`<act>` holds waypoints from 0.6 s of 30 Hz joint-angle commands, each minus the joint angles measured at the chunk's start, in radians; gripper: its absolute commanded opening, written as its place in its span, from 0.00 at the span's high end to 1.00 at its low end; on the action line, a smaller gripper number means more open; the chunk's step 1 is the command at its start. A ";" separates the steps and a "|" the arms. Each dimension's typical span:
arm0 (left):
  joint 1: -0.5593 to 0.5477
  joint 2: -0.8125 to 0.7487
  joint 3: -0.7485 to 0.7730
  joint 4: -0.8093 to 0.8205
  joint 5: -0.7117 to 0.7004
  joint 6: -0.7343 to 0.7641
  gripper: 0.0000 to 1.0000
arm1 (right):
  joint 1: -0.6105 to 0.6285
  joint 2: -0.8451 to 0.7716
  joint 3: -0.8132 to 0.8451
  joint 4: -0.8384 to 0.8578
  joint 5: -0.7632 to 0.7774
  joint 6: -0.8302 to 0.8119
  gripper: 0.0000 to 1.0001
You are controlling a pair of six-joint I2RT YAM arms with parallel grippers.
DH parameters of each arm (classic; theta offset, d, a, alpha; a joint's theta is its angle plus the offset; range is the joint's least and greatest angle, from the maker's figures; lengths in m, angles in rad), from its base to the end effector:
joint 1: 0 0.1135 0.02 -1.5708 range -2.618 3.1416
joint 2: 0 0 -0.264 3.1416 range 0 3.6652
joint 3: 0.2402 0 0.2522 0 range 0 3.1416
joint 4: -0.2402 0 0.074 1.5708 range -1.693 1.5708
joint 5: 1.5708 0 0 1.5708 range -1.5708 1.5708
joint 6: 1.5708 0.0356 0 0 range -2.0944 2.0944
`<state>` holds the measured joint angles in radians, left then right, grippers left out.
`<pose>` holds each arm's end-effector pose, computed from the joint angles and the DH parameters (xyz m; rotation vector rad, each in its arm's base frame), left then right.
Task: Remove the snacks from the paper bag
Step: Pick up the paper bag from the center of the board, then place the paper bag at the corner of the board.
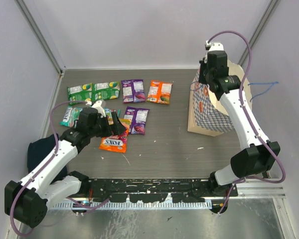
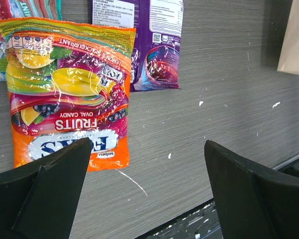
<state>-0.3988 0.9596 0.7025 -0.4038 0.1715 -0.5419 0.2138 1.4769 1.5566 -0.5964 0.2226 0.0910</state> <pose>0.1882 -0.0859 0.2585 -0.0683 2.3133 -0.6898 0.3234 0.0622 0.4019 0.0074 2.0738 -0.0458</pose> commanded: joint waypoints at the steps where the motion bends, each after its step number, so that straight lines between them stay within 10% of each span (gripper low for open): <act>1: 0.003 0.002 0.078 0.030 0.013 -0.007 0.02 | -0.002 0.041 0.177 -0.017 0.063 -0.037 1.00; 18: 0.003 -0.009 0.154 -0.043 -0.030 0.021 0.02 | -0.018 0.555 0.925 -0.215 0.179 -0.299 1.00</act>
<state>-0.3988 0.9577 0.8173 -0.4488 0.1493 -0.5343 0.2096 2.0060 2.3337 -0.7975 0.3618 -0.1223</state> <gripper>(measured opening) 0.981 0.055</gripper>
